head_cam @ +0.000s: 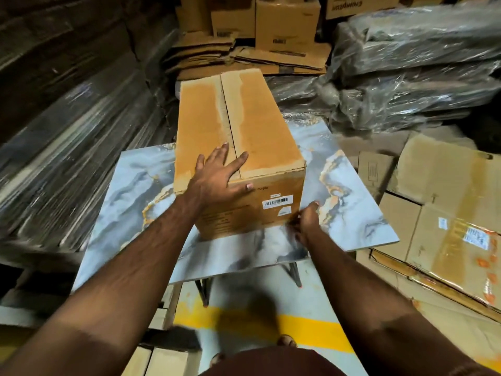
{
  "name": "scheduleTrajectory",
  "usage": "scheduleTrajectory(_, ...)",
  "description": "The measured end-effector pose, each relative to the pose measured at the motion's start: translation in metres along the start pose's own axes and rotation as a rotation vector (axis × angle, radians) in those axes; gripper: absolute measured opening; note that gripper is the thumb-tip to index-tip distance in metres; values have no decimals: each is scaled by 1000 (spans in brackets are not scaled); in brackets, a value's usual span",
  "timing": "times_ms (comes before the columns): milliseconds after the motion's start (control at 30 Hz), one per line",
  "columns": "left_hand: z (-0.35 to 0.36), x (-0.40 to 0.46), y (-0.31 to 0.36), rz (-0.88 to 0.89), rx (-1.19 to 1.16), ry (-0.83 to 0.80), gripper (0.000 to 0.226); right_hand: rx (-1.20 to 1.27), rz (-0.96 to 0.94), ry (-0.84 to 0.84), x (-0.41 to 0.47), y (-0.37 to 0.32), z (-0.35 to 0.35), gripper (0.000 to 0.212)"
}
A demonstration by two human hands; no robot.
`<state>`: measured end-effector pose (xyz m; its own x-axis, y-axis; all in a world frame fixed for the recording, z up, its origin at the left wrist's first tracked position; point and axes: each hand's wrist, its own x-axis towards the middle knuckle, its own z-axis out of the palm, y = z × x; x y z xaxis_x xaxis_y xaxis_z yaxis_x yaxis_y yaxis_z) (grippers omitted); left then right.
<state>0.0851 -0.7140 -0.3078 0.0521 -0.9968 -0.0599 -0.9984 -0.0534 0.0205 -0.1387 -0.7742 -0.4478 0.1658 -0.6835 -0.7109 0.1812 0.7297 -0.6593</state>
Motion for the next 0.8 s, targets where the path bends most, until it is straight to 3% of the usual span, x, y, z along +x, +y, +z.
scheduleTrajectory(233, 4, -12, -33, 31, -14, 34, 93, 42, 68, 54, -19, 3, 14, 71)
scheduleTrajectory(400, 1, -30, -59, 38, -116, 83, 85, 174, 77, 22, -4, 36, 33, 74)
scheduleTrajectory(600, -3, -54, -100, 2, -295, 143, 77, 221, 29, -152, -20, 37, 76, 98)
scheduleTrajectory(800, -4, -76, -124, -59, -390, 256, 69, 296, -30, -223, -42, 31, 97, 95)
